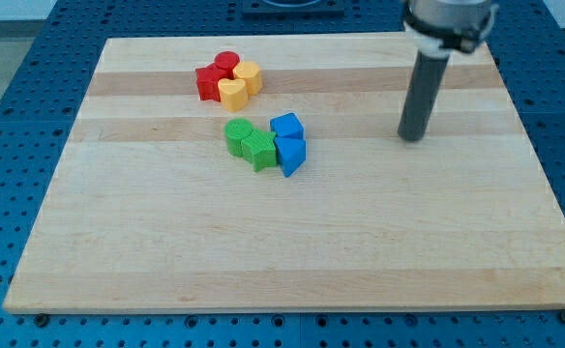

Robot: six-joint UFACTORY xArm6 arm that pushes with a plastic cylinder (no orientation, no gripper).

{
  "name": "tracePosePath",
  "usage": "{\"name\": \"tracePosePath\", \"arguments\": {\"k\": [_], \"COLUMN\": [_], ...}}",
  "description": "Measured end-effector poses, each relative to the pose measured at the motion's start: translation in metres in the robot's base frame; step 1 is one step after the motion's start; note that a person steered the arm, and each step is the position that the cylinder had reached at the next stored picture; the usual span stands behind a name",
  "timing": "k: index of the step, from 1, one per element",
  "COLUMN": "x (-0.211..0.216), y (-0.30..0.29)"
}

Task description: Push the green circle away from the green star

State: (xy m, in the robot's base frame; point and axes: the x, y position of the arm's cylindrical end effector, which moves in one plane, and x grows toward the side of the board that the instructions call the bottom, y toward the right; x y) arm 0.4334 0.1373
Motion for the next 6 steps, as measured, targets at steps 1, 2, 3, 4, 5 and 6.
{"name": "tracePosePath", "arguments": {"k": [1, 2, 3, 4, 5, 6], "x": [0.072, 0.095, 0.062, 0.014, -0.018, -0.02], "y": [-0.086, -0.178, -0.23, -0.257, -0.267, -0.236]}}
